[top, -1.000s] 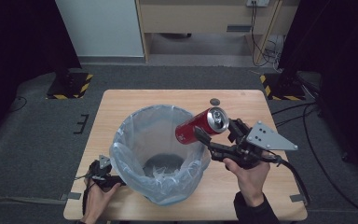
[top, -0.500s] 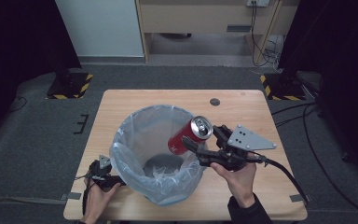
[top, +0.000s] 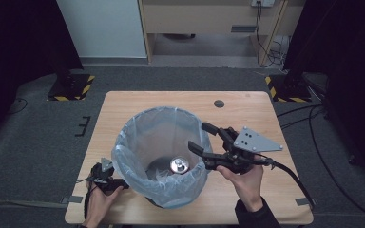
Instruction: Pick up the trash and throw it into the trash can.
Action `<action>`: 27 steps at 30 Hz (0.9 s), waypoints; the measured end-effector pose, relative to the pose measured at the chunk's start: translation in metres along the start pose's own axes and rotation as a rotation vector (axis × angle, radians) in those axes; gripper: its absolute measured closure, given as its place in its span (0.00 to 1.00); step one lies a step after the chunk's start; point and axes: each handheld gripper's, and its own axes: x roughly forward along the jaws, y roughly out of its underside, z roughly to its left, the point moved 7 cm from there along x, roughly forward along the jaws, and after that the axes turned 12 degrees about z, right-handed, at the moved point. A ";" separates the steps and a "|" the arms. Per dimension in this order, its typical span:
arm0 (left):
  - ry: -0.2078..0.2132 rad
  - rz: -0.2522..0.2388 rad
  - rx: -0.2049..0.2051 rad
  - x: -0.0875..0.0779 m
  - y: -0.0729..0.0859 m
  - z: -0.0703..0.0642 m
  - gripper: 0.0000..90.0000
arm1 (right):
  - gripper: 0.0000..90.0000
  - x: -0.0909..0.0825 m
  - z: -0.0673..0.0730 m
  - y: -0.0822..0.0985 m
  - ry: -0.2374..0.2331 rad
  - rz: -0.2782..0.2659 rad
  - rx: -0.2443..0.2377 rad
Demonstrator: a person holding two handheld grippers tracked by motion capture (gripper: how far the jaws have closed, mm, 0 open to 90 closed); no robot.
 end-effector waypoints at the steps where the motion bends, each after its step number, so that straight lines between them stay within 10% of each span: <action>1: 0.000 0.000 0.000 0.000 0.000 0.000 0.00 | 0.33 0.000 0.000 0.000 0.000 0.000 0.000; 17: 0.000 0.000 0.000 0.000 0.000 0.000 0.00 | 0.25 -0.047 -0.039 0.017 0.149 -0.041 0.063; 27: 0.000 0.000 0.000 0.000 0.000 0.000 0.00 | 0.24 -0.054 -0.064 0.053 0.230 0.041 0.102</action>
